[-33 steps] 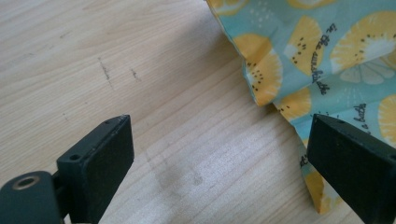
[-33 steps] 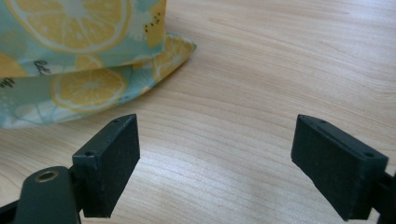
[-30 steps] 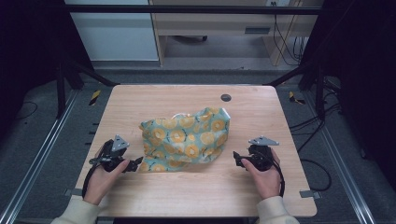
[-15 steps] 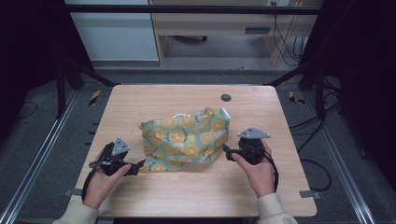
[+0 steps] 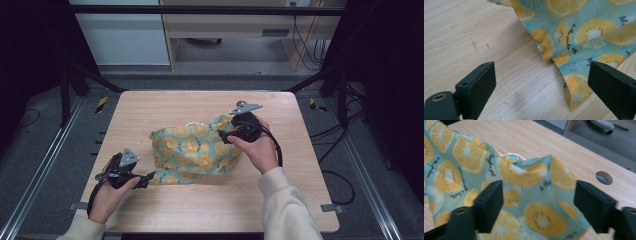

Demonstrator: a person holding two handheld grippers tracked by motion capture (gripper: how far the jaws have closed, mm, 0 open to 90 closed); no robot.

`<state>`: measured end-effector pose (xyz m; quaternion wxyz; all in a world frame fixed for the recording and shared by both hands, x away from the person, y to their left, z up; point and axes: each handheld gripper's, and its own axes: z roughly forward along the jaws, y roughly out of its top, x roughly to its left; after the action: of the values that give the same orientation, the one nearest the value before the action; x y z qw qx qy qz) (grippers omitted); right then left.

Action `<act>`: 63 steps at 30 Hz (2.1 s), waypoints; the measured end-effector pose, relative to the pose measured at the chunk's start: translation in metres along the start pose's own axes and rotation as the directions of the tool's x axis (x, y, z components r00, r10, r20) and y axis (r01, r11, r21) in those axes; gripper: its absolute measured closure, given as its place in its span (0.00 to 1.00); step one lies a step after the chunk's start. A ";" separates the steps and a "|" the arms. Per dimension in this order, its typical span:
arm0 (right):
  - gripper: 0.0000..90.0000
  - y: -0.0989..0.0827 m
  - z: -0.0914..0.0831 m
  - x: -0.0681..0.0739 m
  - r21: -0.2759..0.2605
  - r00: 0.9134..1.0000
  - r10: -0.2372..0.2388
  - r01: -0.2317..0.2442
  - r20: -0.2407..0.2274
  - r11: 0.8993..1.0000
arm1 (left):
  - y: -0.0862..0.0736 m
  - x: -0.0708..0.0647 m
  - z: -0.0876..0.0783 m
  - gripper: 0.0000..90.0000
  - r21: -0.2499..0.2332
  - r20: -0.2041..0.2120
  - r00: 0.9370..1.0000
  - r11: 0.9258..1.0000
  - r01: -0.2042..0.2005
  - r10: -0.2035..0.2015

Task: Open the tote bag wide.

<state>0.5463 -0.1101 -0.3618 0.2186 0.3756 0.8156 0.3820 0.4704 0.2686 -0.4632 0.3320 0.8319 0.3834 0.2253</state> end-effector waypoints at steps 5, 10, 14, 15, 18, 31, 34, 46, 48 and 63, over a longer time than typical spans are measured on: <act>0.87 0.011 0.002 0.012 -0.009 0.997 -0.082 0.082 -0.010 0.997 | 0.001 0.001 0.000 0.09 -0.001 -0.001 1.000 1.000 -0.003 0.003; 1.00 0.014 -0.011 0.021 -0.069 0.994 -0.102 0.099 -0.040 0.993 | 0.001 0.003 -0.001 0.09 -0.006 -0.002 1.000 1.000 0.007 -0.007; 1.00 0.012 -0.037 0.039 -0.157 0.989 -0.122 0.108 -0.080 0.982 | 0.000 0.005 -0.002 0.10 0.000 -0.010 1.000 1.000 0.018 -0.018; 1.00 0.009 -0.051 0.050 -0.198 0.986 -0.135 0.113 -0.101 0.974 | -0.001 0.007 -0.004 0.11 -0.002 -0.016 1.000 1.000 0.022 -0.022; 1.00 0.001 -0.069 0.065 -0.245 0.980 -0.162 0.131 -0.111 0.961 | -0.001 0.012 -0.006 0.11 -0.020 -0.019 0.999 0.999 0.037 -0.037; 1.00 -0.068 -0.091 0.097 -0.203 0.966 -0.171 0.132 -0.193 0.970 | 0.000 0.019 -0.010 0.22 -0.015 -0.059 0.997 0.999 0.049 -0.050; 1.00 -0.085 -0.086 0.099 -0.166 0.965 -0.162 0.129 -0.204 0.978 | 0.009 0.020 -0.017 0.27 -0.032 -0.064 0.997 0.999 0.039 -0.041; 1.00 -0.111 -0.065 0.086 -0.156 0.976 -0.076 0.044 -0.203 0.987 | 0.100 -0.003 -0.014 0.34 -0.033 0.056 0.989 0.991 -0.133 0.134; 1.00 -0.112 -0.063 0.086 -0.155 0.976 -0.076 0.044 -0.206 0.987 | 0.105 -0.005 -0.009 0.33 -0.017 0.065 0.987 0.989 -0.146 0.147; 0.99 -0.117 -0.061 0.084 -0.166 0.975 -0.062 0.026 -0.214 0.986 | 0.119 -0.022 0.054 0.75 0.180 0.114 0.961 0.946 -0.270 0.253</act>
<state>0.4024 -0.1222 -0.4228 0.1659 0.2940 0.8091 0.4810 0.5493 0.1728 -0.4157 0.2332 0.9130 0.2745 0.1915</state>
